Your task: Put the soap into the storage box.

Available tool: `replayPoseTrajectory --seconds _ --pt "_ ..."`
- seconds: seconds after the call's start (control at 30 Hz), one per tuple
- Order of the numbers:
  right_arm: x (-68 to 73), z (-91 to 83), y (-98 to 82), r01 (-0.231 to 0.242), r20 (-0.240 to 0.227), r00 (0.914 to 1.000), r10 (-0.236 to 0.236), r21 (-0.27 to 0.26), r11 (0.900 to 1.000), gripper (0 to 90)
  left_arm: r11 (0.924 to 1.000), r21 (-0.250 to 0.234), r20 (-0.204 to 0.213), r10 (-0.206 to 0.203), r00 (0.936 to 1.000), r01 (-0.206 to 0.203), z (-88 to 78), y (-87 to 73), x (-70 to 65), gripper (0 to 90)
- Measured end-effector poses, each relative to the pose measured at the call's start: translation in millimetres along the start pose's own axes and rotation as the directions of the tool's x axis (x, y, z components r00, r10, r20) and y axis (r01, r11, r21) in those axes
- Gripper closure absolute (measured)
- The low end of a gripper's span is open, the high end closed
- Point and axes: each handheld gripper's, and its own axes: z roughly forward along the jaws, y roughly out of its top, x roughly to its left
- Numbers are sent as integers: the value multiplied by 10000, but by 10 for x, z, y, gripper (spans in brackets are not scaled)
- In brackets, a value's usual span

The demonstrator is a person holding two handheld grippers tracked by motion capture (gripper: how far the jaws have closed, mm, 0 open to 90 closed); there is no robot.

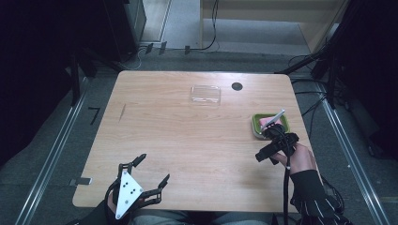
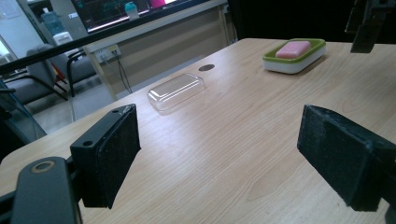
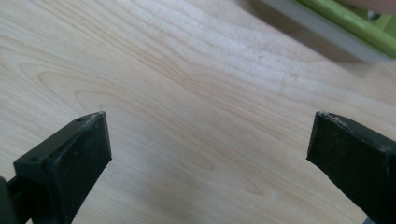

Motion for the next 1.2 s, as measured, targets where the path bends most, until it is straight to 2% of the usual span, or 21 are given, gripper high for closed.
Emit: replayPoseTrajectory --seconds 0.33,1.07,1.2 --pt "61 66 -237 59 71 10000 -60 75 10000 3 10000 20 4 23 10000 -23 3 2 -3 136" --pt "152 348 -703 162 240 9995 -185 929 9955 43 10000 16 -24 24 10000 -24 3 3 -7 136" --pt "145 376 -739 193 200 9996 -213 966 9951 43 10000 33 -42 35 10000 -35 9 5 -8 136"
